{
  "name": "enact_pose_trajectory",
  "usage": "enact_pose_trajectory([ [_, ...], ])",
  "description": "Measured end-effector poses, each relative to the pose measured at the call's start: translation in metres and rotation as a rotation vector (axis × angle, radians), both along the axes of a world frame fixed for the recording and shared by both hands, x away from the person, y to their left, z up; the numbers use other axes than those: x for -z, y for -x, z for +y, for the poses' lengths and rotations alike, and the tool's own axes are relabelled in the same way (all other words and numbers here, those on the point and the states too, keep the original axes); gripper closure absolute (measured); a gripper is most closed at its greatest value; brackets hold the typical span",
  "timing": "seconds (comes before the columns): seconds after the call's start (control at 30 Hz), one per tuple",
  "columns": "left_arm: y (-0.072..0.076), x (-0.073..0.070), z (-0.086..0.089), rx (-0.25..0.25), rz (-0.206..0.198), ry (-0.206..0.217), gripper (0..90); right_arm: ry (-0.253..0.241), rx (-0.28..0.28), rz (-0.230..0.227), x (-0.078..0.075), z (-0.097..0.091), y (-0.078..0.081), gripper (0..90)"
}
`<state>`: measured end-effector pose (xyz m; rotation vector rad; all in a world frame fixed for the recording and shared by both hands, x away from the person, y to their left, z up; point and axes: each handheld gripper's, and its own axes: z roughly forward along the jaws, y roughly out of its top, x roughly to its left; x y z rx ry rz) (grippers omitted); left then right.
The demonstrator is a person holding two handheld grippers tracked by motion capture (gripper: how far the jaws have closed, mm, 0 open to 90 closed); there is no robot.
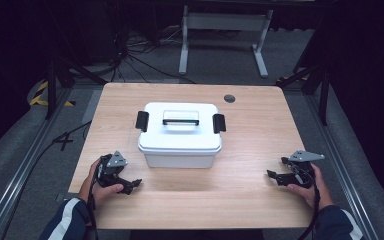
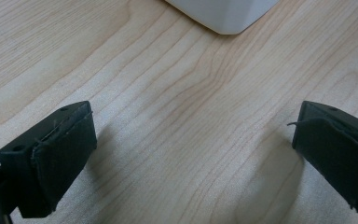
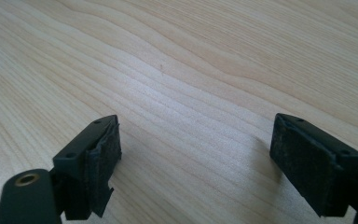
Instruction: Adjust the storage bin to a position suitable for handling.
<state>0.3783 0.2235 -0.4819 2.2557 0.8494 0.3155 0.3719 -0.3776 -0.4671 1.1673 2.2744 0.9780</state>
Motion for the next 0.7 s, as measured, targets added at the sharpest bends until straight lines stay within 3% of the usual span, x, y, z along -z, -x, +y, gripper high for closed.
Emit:
enact_pose_trajectory([
  [0.53, -0.0046, 0.0001, 0.0005, 0.011, -0.001, 0.004, 0.2, 0.012, -0.012, 0.002, -0.0012, 0.0002, 0.0015, 19.0],
  [0.7, -0.0053, 0.0, 0.0011, 0.012, -0.003, 0.001, 0.3, 0.03, -0.048, 0.039, -0.0049, -0.0015, -0.0027, 19.0],
])
